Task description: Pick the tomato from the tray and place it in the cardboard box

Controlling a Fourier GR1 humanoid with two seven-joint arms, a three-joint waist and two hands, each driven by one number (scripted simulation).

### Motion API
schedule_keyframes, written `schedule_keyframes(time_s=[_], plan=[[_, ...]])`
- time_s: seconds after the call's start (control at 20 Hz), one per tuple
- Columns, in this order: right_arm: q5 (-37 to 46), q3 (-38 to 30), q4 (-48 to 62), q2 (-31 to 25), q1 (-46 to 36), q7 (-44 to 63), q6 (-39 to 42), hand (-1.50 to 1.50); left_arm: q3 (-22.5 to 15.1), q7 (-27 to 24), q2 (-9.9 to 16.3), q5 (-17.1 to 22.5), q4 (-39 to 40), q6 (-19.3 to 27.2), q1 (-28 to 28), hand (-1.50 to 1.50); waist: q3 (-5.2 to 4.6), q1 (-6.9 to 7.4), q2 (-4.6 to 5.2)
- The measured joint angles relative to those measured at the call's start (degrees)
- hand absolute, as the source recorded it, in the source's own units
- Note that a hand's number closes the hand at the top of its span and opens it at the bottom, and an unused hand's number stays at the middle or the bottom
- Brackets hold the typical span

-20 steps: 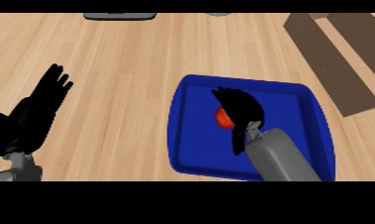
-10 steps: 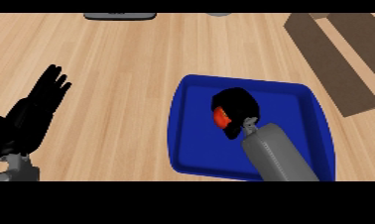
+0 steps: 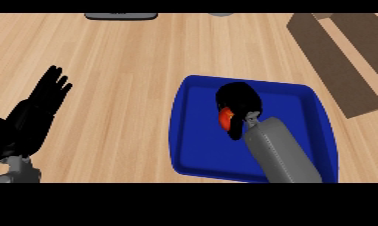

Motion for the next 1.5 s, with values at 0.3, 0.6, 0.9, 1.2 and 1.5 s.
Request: schedule_keyframes(time_s=[0.3, 0.6, 0.9, 1.2, 1.5], plan=[[-2.6, -15.2, 9.9, -4.3, -10.0, 8.9, -3.7, 1.5, -0.5, 0.3, 0.1, -0.3, 0.8, -0.2, -1.7, 0.0, 0.04, 1.23, 0.84], [-0.5, -21.3, 22.5, -7.9, -20.9, 13.1, -12.2, 1.5, -0.4, -0.1, 0.6, 0.0, 1.9, -1.1, -2.6, 0.0, 0.05, 2.09, 0.94], [1.3, -22.1, 26.0, -9.2, -29.1, 13.7, -18.0, 1.5, -0.3, 1.0, 0.1, 0.2, 0.6, -0.2, -1.8, 0.0, 0.02, 1.39, 0.41], [3.7, -21.6, 21.2, -10.1, -35.0, 18.5, -21.3, 1.5, 0.9, 1.5, 1.0, 1.2, 0.2, -0.9, -1.1, 0.0, -0.04, 0.45, -0.05], [6.2, -22.8, 18.3, -13.7, -38.6, 24.9, -23.3, 1.5, -0.5, 1.9, -0.3, -0.2, -0.8, 0.3, -1.0, 0.0, -0.03, 0.13, -0.07]])
